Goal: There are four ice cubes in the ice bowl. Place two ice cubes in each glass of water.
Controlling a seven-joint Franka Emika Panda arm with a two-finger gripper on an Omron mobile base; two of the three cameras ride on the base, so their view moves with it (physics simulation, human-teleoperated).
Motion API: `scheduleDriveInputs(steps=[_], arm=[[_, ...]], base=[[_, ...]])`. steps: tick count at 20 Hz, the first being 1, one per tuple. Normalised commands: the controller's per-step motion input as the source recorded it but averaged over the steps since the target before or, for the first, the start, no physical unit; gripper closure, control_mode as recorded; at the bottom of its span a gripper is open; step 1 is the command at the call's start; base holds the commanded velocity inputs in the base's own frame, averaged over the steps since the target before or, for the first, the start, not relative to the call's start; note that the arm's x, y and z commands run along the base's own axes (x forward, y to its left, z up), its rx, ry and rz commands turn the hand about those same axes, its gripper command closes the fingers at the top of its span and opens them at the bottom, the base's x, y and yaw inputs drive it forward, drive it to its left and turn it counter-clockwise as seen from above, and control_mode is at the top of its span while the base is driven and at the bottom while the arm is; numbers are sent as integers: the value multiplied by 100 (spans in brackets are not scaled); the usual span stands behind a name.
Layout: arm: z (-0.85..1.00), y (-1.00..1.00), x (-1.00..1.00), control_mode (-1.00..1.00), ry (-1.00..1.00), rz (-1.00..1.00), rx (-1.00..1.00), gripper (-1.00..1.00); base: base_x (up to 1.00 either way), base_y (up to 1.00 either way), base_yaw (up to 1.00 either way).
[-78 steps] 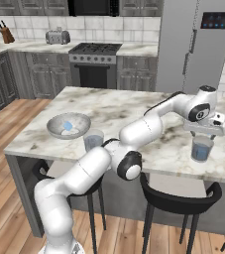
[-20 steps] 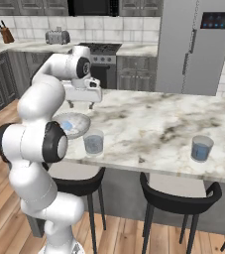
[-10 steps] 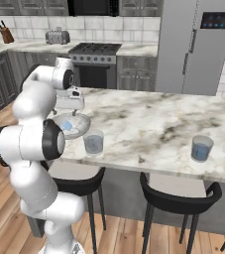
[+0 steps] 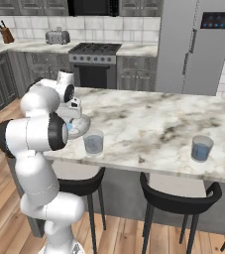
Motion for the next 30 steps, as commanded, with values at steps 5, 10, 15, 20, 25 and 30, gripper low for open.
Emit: scheduleDriveInputs(steps=[5, 10, 15, 20, 25, 30], arm=[[-21, 30, 22, -100, -3, -12, 0, -100], [-24, 18, 40, -100, -4, -17, 0, -100], [-24, 9, 48, -100, 0, -19, 0, -100], [-18, 21, 45, -100, 0, -17, 0, -100], [-35, 11, 36, -100, 0, -12, 0, -100], [-31, 0, 25, -100, 3, -8, 0, -100]], base=[[0, 0, 0], [0, 0, 0], [0, 0, 0], [0, 0, 0], [0, 0, 0], [0, 0, 0]])
